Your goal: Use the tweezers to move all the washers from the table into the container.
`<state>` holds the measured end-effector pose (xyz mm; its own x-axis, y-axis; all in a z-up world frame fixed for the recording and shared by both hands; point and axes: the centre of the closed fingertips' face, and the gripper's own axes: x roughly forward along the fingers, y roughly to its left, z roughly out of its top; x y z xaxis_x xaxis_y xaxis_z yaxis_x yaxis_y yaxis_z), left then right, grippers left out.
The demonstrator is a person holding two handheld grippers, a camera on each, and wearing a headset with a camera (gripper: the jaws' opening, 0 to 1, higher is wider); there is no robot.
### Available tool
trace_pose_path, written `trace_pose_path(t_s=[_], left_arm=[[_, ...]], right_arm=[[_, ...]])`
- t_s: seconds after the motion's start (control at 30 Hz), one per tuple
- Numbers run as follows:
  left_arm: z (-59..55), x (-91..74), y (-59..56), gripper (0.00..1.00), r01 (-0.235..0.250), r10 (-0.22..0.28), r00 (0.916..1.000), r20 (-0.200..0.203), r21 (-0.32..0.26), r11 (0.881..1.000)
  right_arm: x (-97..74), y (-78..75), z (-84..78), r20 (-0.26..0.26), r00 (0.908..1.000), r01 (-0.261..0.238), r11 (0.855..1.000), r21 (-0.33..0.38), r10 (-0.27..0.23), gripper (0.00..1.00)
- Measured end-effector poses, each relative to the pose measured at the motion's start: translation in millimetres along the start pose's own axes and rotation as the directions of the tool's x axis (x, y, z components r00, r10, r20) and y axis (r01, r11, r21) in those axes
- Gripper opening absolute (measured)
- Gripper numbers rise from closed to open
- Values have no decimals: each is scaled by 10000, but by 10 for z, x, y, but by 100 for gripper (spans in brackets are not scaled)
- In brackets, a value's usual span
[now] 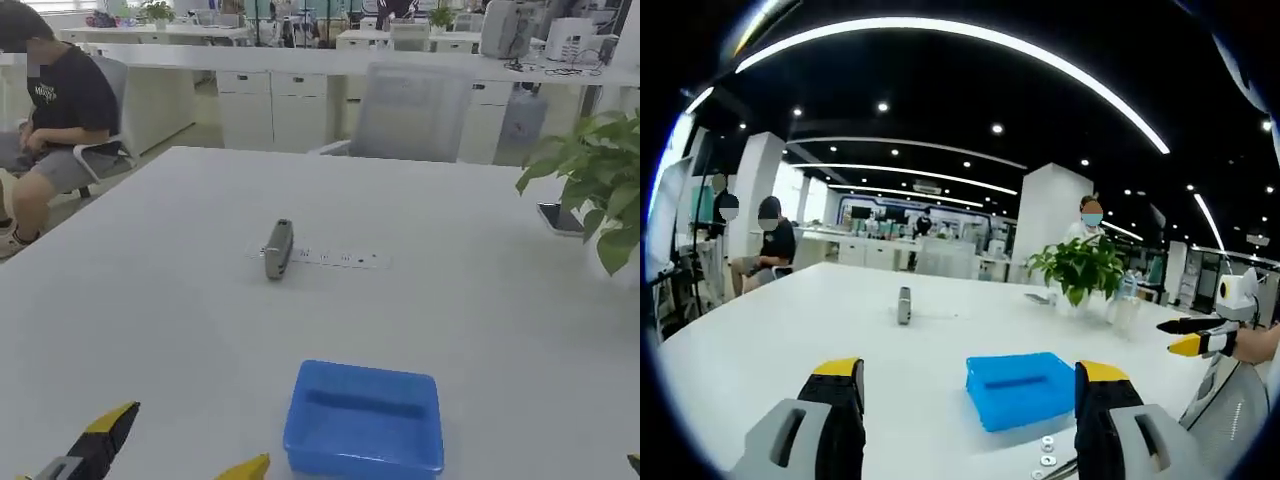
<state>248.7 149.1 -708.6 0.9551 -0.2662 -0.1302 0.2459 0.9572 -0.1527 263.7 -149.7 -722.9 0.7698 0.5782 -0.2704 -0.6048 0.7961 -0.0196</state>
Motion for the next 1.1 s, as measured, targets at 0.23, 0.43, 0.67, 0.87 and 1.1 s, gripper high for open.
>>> trace_pose_path(t_s=[0.23,0.43,0.67,0.87,1.1], left_arm=[[-15,-3,15,86,-94,95,9999,-86,62,9999],[-25,-2,13,86,-105,107,9998,-152,115,9999],[-46,3,8,86,-103,107,9996,-267,155,9998],[-42,3,-1,86,-80,83,9996,-251,108,9999],[1,-7,7,86,-82,82,10000,20,-139,9999]], right_arm=[[4,3,-10,-41,10000,-27,10000,-35,27,64],[5,8,-14,-66,10000,-44,10000,-5,44,64],[1,9,-13,-89,10000,-24,10000,-7,24,63],[-3,4,-8,-78,10000,1,10000,15,-1,63],[-4,10,-9,-113,9999,-12,10000,-9,12,62]])
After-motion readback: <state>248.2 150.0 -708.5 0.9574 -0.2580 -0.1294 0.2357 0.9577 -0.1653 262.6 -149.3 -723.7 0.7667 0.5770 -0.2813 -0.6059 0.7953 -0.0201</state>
